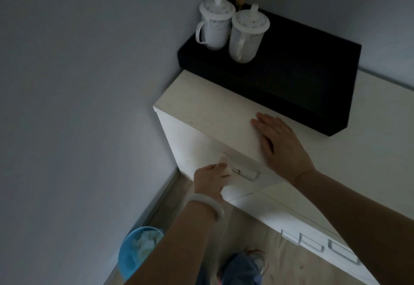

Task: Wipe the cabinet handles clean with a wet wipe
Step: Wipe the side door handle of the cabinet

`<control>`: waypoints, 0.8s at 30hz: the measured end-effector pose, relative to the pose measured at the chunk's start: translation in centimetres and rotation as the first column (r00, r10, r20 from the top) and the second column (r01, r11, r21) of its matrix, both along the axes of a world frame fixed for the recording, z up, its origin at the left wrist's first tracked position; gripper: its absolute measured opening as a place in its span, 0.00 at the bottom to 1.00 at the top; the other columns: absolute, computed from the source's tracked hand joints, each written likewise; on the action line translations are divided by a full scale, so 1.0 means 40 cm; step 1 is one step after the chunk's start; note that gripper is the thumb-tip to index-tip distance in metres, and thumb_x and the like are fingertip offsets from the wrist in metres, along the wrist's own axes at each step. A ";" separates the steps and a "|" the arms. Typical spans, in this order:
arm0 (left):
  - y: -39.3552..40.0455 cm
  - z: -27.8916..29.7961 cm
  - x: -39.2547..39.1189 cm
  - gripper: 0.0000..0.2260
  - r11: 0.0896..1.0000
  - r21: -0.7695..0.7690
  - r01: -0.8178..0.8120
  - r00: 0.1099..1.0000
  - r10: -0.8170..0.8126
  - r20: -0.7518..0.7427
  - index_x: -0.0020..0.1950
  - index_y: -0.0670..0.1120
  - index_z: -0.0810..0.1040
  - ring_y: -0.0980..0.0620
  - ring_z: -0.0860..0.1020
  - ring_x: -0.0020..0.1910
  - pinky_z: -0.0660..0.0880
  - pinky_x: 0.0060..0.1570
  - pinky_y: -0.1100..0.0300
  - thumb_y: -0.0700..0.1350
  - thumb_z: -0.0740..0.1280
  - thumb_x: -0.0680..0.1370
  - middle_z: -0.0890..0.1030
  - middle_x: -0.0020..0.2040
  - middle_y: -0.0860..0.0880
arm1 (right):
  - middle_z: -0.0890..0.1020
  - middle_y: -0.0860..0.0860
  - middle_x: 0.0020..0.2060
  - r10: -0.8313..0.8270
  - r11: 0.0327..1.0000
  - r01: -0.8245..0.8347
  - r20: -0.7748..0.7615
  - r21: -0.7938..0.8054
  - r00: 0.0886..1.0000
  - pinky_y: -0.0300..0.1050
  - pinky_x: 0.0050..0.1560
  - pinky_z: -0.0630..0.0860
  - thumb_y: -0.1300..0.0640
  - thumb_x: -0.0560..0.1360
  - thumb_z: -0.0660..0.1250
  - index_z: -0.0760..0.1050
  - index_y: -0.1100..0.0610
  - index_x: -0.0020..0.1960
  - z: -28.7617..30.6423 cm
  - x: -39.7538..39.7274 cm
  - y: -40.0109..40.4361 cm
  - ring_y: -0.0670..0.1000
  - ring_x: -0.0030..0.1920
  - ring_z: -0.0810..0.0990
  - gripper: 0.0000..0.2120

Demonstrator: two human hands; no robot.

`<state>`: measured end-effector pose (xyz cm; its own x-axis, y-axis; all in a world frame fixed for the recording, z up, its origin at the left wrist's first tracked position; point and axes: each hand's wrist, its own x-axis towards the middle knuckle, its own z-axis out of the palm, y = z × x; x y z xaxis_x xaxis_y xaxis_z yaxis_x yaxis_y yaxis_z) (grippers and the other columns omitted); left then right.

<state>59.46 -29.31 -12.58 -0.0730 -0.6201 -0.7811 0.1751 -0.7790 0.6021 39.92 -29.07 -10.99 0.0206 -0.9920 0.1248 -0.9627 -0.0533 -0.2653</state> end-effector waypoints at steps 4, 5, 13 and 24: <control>-0.062 -0.015 0.016 0.11 0.995 -0.102 0.009 0.994 0.002 0.106 0.50 0.35 0.83 0.47 0.78 0.35 0.74 0.38 0.57 0.44 0.73 0.75 0.82 0.36 0.45 | 0.67 0.50 0.73 0.012 1.000 -0.012 0.009 -0.028 1.000 0.47 0.76 0.53 0.52 0.81 0.50 0.66 0.53 0.74 -0.001 0.001 -0.003 0.47 0.74 0.63 0.22; -0.059 -0.014 0.013 0.12 0.994 -0.104 0.016 0.994 -0.005 0.109 0.50 0.35 0.83 0.47 0.78 0.35 0.75 0.39 0.57 0.45 0.74 0.75 0.81 0.35 0.45 | 0.67 0.50 0.73 0.011 0.999 -0.011 0.007 -0.030 1.000 0.46 0.76 0.53 0.53 0.82 0.51 0.66 0.53 0.74 -0.003 0.000 -0.003 0.47 0.74 0.63 0.22; 0.021 -0.024 -0.010 0.10 0.999 0.027 -0.046 0.995 0.048 -0.089 0.37 0.40 0.79 0.56 0.74 0.25 0.73 0.30 0.64 0.42 0.70 0.78 0.77 0.30 0.48 | 0.66 0.50 0.74 -0.008 1.000 0.008 -0.016 -0.015 1.000 0.43 0.76 0.50 0.52 0.82 0.51 0.65 0.52 0.74 0.001 0.004 -0.003 0.47 0.74 0.62 0.22; 0.035 -0.013 -0.053 0.07 0.994 0.093 0.060 0.996 -0.054 -0.064 0.51 0.38 0.80 0.47 0.81 0.46 0.79 0.52 0.54 0.41 0.70 0.77 0.81 0.47 0.45 | 0.66 0.50 0.74 -0.021 1.000 0.021 -0.034 0.000 0.999 0.44 0.76 0.51 0.52 0.81 0.50 0.64 0.52 0.75 0.004 0.007 0.000 0.48 0.74 0.62 0.23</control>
<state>57.35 -27.92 -13.11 -0.1558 -0.5366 -0.8293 0.1628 -0.8420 0.5143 40.21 -29.05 -10.83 0.0043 -0.9923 0.1239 -0.9721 -0.0332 -0.2321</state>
